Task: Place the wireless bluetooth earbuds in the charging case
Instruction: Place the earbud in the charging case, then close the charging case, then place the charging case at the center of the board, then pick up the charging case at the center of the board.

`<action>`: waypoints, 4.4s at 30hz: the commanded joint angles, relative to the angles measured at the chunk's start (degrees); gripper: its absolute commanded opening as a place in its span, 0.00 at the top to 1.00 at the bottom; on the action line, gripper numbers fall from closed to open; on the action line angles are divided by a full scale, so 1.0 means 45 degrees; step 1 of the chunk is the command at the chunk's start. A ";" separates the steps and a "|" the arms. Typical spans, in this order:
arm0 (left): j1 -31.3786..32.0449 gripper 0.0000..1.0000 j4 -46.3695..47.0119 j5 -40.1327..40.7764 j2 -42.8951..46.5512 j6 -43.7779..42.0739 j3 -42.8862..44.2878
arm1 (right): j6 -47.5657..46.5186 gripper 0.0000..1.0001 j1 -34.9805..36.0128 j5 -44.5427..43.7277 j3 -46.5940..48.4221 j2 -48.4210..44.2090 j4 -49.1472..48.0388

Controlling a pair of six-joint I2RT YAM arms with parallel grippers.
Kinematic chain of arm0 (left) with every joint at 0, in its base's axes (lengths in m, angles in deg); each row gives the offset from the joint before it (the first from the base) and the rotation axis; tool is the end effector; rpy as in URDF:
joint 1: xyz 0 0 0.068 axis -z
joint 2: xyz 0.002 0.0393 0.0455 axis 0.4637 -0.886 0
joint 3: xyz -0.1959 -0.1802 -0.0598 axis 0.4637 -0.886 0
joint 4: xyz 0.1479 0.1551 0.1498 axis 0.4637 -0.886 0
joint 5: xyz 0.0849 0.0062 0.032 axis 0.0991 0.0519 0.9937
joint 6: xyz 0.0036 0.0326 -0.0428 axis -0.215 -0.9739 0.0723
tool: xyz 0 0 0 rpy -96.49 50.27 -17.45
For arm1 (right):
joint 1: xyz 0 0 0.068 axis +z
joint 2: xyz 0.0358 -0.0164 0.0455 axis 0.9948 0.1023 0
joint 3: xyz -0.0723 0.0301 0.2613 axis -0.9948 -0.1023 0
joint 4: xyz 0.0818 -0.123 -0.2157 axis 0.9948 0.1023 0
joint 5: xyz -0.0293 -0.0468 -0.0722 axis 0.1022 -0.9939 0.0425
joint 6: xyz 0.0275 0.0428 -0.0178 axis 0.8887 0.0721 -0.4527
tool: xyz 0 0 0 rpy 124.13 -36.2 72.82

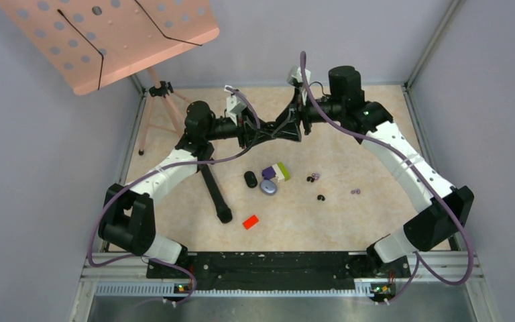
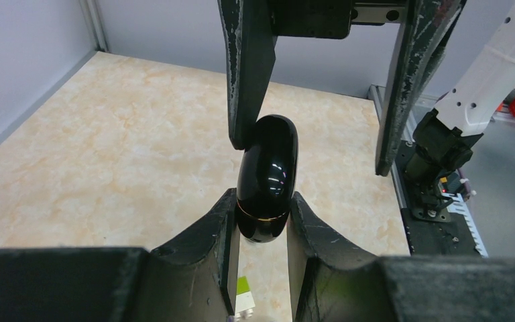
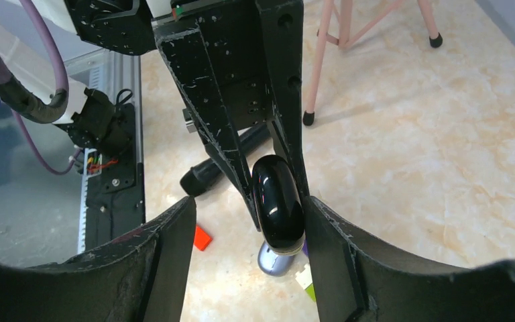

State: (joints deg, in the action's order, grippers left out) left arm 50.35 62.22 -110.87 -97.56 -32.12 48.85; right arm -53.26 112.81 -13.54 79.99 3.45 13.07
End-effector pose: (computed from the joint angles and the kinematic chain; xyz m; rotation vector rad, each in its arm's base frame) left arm 0.2938 -0.1568 0.3339 1.0363 1.2818 -1.2390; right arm 0.2741 0.1808 0.4138 -1.1542 1.6177 1.0756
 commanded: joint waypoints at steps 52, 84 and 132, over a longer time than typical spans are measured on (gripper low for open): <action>0.3068 0.45 -0.5150 0.6591 -0.9428 0.3683 0.5768 | 0.1049 0.33 -0.4714 -0.5513 -0.5455 -0.3871 0.0795; 0.1437 0.01 -1.2267 1.2387 0.1259 -0.1793 -0.0412 | -0.4061 0.57 0.0981 -0.3176 -0.7295 -0.0039 -0.2984; -0.3818 0.10 -1.0526 0.8365 0.4458 0.2113 -0.4135 | -0.0257 0.91 0.4390 -0.8961 -0.5680 0.4269 -0.4279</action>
State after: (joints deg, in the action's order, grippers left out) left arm 33.39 11.14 -70.33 -78.17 -23.09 31.01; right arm -54.00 131.63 -54.63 53.01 23.75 -7.17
